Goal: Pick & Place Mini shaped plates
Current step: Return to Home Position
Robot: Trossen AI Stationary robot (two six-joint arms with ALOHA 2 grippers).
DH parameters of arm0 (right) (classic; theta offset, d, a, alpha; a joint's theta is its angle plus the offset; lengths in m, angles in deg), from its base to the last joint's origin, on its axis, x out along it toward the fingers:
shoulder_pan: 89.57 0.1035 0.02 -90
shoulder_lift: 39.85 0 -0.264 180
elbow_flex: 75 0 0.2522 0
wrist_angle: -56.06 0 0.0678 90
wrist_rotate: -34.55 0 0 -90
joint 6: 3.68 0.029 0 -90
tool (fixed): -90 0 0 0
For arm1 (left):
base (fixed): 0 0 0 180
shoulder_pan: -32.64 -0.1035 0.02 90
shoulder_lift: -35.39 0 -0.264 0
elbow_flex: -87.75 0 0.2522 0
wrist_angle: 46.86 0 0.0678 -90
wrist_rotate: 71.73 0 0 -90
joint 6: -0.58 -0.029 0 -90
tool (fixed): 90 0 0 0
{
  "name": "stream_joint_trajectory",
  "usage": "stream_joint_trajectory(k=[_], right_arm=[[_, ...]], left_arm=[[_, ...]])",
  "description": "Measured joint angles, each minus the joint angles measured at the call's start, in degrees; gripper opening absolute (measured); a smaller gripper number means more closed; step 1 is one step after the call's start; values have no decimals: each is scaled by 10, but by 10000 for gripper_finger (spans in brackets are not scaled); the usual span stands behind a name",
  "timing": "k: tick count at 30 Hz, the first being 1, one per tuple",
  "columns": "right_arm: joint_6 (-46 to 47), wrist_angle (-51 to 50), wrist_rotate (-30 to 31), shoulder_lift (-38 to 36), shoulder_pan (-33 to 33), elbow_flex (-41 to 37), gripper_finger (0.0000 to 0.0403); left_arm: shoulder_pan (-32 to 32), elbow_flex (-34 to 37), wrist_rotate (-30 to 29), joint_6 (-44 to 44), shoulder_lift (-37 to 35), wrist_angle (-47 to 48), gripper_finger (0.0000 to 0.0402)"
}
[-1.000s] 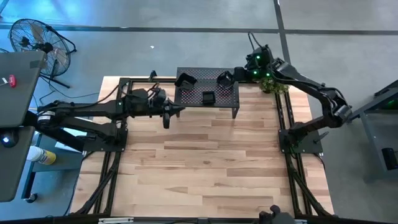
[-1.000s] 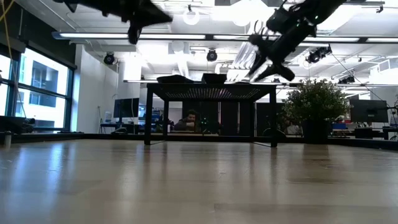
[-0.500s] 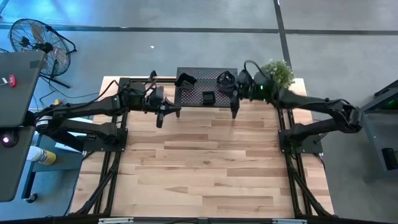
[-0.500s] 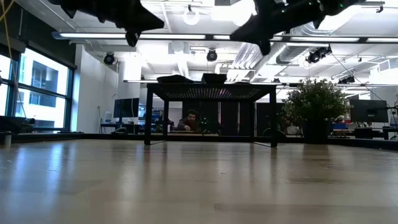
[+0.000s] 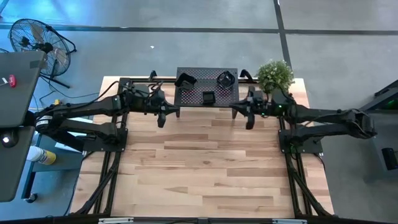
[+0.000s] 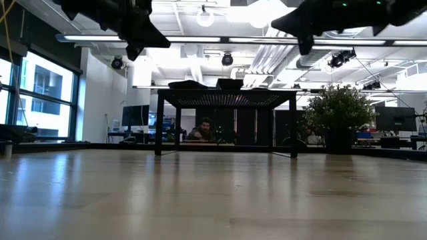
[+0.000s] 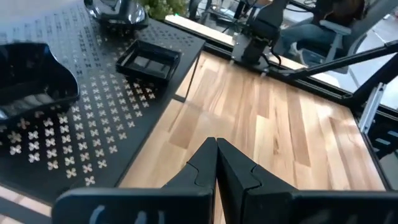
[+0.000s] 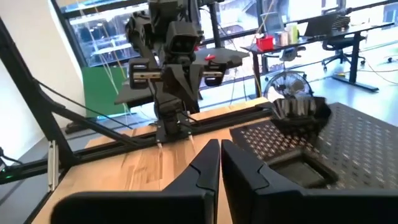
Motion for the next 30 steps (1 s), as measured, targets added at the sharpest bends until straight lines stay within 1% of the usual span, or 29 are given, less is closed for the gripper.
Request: stream_joint_trajectory(k=[5,9,11,14,17,19,23,25,30], right_arm=[[1,0,-1,-59,0,-47,5],[-32,0,0,-107,2,-85,2],[-41,0,5,-134,2,-104,3],[-51,0,13,-179,2,-135,4],[-57,0,17,-237,2,-170,2],[-53,-1,17,-286,2,-197,1],[-37,-2,20,-385,2,-247,4],[-31,0,27,-430,2,-268,3],[-27,-43,40,-526,2,-301,2]], left_arm=[[0,0,0,33,0,3,1],[0,0,-51,16,0,7,1],[0,0,-55,5,0,4,1],[0,0,-42,-30,-3,-24,1],[2,0,-40,-62,-5,-60,1],[9,0,-45,-80,-5,-63,1],[25,2,-72,-93,-5,-72,1],[33,26,-86,-93,-5,-119,1],[51,129,-87,-78,-22,-284,1]])
